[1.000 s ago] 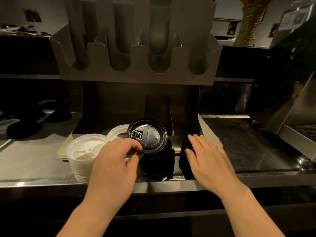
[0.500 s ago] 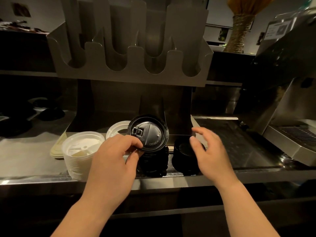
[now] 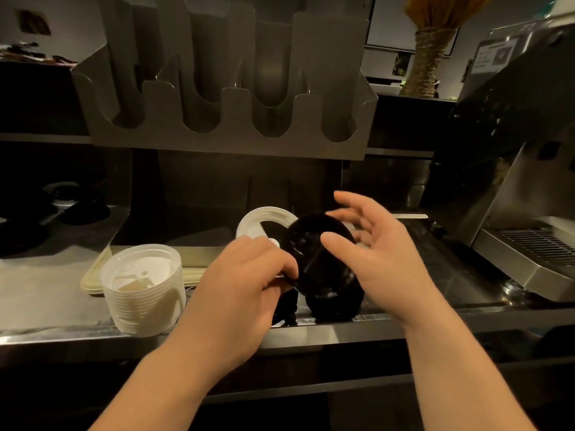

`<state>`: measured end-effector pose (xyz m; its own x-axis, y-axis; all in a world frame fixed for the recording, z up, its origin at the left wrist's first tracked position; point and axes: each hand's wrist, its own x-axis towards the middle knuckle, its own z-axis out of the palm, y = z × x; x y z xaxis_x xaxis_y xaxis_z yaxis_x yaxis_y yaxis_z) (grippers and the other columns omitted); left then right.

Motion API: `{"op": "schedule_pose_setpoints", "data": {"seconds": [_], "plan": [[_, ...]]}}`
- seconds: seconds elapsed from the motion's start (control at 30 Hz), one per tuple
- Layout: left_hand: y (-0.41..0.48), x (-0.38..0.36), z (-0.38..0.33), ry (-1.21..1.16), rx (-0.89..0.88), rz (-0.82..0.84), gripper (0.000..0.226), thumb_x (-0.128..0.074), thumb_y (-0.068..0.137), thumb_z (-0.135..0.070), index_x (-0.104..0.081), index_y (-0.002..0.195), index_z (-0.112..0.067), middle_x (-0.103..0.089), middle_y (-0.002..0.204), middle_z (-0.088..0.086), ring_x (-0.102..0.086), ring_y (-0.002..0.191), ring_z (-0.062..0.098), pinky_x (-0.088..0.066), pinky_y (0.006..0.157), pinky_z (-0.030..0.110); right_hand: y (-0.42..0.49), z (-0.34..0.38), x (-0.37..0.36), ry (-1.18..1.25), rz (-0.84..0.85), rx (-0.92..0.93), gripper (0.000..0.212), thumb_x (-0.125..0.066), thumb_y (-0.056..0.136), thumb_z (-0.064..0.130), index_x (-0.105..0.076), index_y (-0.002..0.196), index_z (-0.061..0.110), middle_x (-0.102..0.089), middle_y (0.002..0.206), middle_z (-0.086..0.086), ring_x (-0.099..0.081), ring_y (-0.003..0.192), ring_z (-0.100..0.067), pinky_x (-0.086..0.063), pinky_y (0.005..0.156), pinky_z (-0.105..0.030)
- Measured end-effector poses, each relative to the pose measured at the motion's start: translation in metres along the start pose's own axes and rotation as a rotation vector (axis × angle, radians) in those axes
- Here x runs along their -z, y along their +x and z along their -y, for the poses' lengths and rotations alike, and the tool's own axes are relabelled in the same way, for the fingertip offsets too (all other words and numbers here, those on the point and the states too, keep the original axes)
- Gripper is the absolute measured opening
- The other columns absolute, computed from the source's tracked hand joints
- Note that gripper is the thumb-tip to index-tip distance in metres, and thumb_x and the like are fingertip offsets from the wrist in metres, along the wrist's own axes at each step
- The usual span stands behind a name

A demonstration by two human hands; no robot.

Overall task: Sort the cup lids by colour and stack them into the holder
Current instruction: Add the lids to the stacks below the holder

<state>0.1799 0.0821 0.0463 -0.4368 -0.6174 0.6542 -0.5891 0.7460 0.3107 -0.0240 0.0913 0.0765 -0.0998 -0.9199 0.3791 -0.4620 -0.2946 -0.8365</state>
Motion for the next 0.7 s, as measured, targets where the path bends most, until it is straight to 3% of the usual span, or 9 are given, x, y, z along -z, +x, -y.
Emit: {"op": "schedule_pose_setpoints", "data": {"seconds": [0.1, 0.2, 0.27, 0.33, 0.4, 0.5, 0.7], "plan": [[0.009, 0.003, 0.002, 0.019, -0.086, 0.135, 0.042, -0.078, 0.075, 0.0, -0.059, 0.093, -0.033, -0.043, 0.094, -0.027, -0.044, 0.09, 0.003, -0.04, 0.073, 0.016, 0.012, 0.013, 0.018, -0.134, 0.258, 0.098, 0.061, -0.075, 0.088, 0.016, -0.054, 0.138, 0.046, -0.067, 0.116, 0.019, -0.064, 0.109, -0.004, -0.055, 0.098, -0.037], [0.019, 0.003, -0.001, 0.033, -0.104, 0.103, 0.032, -0.071, 0.08, -0.008, -0.063, 0.101, -0.032, -0.05, 0.097, -0.023, -0.047, 0.092, 0.004, -0.041, 0.076, 0.016, 0.025, 0.022, 0.027, -0.263, 0.309, 0.098, 0.029, -0.075, 0.088, 0.017, -0.073, 0.109, 0.037, -0.072, 0.098, 0.017, -0.067, 0.1, 0.0, -0.057, 0.093, -0.035], [0.021, 0.001, 0.0, 0.037, -0.048, 0.041, 0.034, -0.065, 0.086, -0.016, -0.063, 0.117, -0.03, -0.057, 0.1, -0.017, -0.049, 0.094, 0.005, -0.041, 0.08, 0.015, 0.034, 0.015, 0.033, -0.297, 0.201, 0.073, 0.015, -0.077, 0.086, 0.019, -0.072, 0.093, 0.032, -0.072, 0.091, 0.011, -0.069, 0.092, -0.005, -0.058, 0.087, -0.035], [0.017, -0.001, 0.005, 0.047, 0.023, -0.02, 0.04, -0.067, 0.087, -0.015, -0.062, 0.125, -0.026, -0.06, 0.099, -0.014, -0.051, 0.093, 0.007, -0.04, 0.081, 0.015, 0.041, -0.008, 0.043, -0.162, -0.035, -0.032, 0.017, -0.076, 0.087, 0.012, -0.068, 0.092, 0.026, -0.07, 0.092, 0.003, -0.069, 0.093, -0.018, -0.057, 0.075, -0.033], [0.011, -0.004, 0.011, 0.082, 0.058, -0.067, 0.034, -0.071, 0.086, -0.011, -0.066, 0.118, -0.021, -0.063, 0.094, -0.01, -0.053, 0.091, 0.013, -0.04, 0.082, 0.017, 0.042, -0.032, 0.052, 0.191, -0.237, -0.224, 0.029, -0.068, 0.091, 0.001, -0.063, 0.109, 0.022, -0.067, 0.104, -0.005, -0.07, 0.097, -0.027, -0.057, 0.063, -0.028], [0.002, -0.009, 0.018, 0.11, 0.104, -0.114, 0.021, -0.071, 0.084, -0.008, -0.071, 0.102, -0.017, -0.065, 0.091, -0.007, -0.053, 0.089, 0.015, -0.037, 0.082, 0.018, 0.041, -0.064, 0.054, 0.486, -0.345, -0.441, 0.037, -0.055, 0.096, -0.006, -0.06, 0.122, 0.02, -0.061, 0.123, -0.01, -0.068, 0.103, -0.032, -0.062, 0.067, -0.035], [-0.004, -0.022, 0.021, 0.085, 0.139, -0.112, 0.016, -0.073, 0.082, -0.003, -0.071, 0.09, -0.017, -0.064, 0.084, -0.009, -0.049, 0.084, 0.011, -0.035, 0.083, 0.008, 0.036, -0.08, 0.015, 0.248, -0.39, -0.55, 0.011, -0.062, 0.095, 0.009, -0.069, 0.095, 0.018, -0.07, 0.097, -0.006, -0.066, 0.094, -0.022, -0.052, 0.076, -0.035]]}}
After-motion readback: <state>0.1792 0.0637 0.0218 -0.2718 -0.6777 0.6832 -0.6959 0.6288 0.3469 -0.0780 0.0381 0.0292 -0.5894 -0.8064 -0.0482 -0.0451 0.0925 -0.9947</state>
